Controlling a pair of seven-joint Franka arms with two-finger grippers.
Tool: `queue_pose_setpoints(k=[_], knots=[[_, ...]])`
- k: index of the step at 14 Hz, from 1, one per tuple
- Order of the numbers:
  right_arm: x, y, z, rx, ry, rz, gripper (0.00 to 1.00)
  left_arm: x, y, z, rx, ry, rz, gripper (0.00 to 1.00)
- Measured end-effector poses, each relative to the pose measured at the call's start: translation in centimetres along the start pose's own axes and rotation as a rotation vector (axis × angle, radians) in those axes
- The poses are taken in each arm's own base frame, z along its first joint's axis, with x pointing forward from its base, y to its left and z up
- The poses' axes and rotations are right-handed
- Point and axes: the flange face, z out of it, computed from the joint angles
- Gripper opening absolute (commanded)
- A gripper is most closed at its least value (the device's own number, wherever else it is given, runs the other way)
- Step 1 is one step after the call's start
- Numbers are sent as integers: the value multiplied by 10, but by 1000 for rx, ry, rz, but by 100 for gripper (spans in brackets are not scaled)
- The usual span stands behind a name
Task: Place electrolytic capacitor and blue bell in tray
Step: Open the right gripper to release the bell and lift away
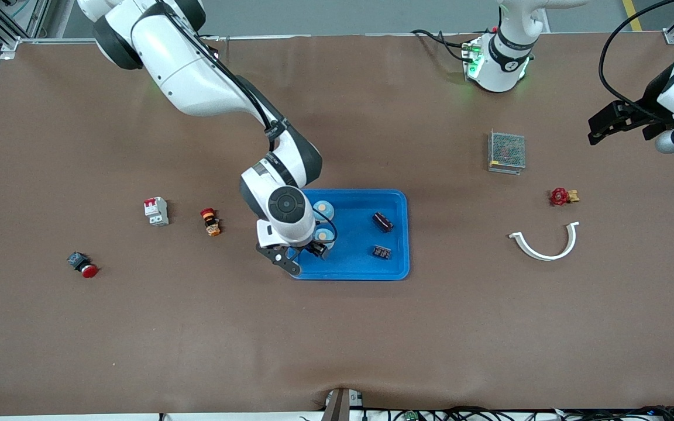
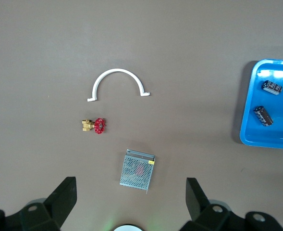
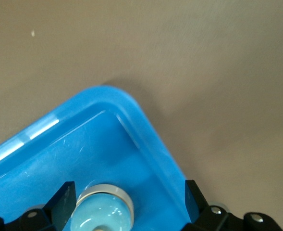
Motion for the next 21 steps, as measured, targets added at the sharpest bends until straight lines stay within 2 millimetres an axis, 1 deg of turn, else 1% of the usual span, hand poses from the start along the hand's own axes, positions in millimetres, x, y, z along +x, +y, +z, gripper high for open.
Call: queue_pose_setpoints(k=[3,5,6,8,12,15,17,18,21], knots=[[29,13,-29,-29,-13,-119,100,0,0,0,0,0,0,100],[49,24,-44,-27,-16,-269,100,0,0,0,0,0,0,100],[62,32,-51,-24,-19,-350,100,0,0,0,0,0,0,100],[93,55,-59,-32,-44,-519,100,0,0,0,0,0,0,100],[162,115,-80,-31,-92,-778,100,0,0,0,0,0,0,100],[210,170,-88,-33,-154,-912,100,0,0,0,0,0,0,100],[245,214,-90,-28,-187,-930,100,0,0,0,0,0,0,100],[258,233,-88,-27,-207,-916,100,0,0,0,0,0,0,100],[284,277,-80,-30,-252,-858,100,0,0,0,0,0,0,100]])
